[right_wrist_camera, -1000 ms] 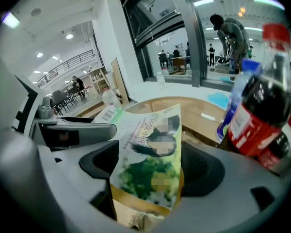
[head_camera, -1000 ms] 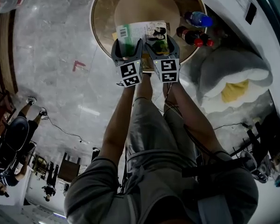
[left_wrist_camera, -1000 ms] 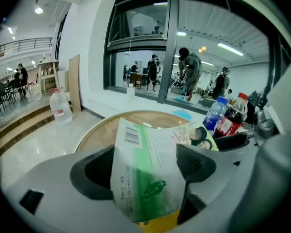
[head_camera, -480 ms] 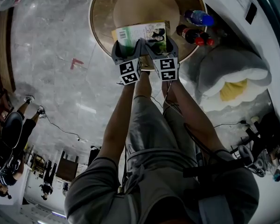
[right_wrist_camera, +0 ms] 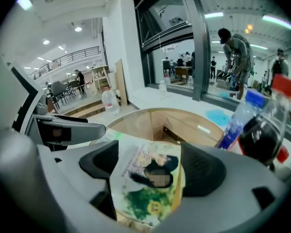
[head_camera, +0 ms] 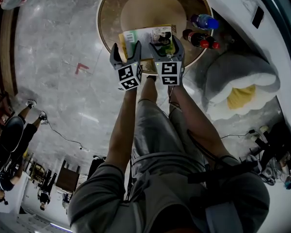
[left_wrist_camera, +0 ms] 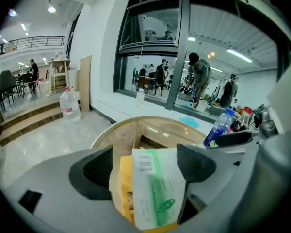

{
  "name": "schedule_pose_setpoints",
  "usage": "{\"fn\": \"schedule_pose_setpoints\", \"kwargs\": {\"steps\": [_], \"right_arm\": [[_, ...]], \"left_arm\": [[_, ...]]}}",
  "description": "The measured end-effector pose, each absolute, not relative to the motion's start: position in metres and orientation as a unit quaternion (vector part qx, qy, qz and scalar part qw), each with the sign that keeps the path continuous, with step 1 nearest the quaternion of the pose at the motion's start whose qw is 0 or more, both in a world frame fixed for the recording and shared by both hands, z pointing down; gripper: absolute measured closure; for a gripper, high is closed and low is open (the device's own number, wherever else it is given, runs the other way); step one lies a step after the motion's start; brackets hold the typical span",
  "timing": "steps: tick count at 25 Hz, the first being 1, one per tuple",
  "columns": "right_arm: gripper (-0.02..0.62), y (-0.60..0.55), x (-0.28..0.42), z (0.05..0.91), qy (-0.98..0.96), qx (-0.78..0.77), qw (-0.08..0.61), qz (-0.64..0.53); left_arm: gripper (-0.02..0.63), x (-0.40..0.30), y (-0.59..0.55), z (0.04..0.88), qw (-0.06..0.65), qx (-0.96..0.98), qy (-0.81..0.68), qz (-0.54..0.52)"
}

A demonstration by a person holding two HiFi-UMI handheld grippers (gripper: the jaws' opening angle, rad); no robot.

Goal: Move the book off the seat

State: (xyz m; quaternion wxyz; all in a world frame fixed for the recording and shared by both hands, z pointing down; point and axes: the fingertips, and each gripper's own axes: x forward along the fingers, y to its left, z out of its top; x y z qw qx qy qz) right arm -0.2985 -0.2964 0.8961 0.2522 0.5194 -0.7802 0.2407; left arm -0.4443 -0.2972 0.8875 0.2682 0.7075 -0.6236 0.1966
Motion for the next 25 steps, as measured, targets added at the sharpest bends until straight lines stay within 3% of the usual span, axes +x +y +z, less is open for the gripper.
{"fn": "schedule_pose_setpoints", "kwargs": {"steps": [12, 25], "right_arm": [[0.207, -0.374, -0.316, 0.668, -0.819, 0.529, 0.155, 0.156], [0.209, -0.416, -0.328, 0.321, -0.832, 0.550, 0.027, 0.057]], "left_arm": [[0.207, -0.448, -0.369, 0.659, 0.153, 0.741, -0.645, 0.110], [0.208, -0.470, -0.399, 0.299, 0.006, 0.731, -0.681, -0.044]]}}
